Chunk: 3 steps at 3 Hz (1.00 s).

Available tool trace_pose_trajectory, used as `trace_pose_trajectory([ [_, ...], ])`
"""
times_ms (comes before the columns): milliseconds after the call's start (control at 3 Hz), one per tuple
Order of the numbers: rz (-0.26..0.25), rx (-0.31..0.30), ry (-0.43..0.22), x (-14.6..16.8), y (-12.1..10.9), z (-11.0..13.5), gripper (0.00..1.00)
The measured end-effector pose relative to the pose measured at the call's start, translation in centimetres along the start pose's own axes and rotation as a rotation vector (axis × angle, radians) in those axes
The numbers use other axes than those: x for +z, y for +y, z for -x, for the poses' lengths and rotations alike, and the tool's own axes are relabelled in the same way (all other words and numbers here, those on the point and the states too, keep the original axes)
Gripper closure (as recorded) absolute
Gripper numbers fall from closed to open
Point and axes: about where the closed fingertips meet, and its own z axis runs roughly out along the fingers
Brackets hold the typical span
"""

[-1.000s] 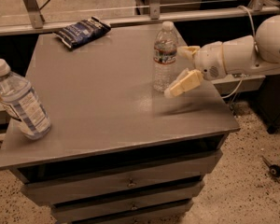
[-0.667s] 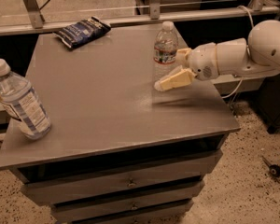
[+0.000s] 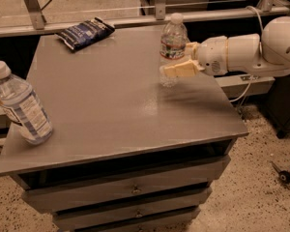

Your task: Move water bottle near blue chip bag

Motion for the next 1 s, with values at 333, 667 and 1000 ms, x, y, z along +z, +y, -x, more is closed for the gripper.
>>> trace_pose_trajectory([
  [333, 0.007, 0.001, 0.002, 0.3, 0.2, -0.1, 1.00],
  [667, 0.008, -0.003, -0.011, 0.9, 0.0, 0.2, 1.00],
  [1000, 0.009, -0.015, -0.050, 2.6, -0.8, 1.0, 1.00],
])
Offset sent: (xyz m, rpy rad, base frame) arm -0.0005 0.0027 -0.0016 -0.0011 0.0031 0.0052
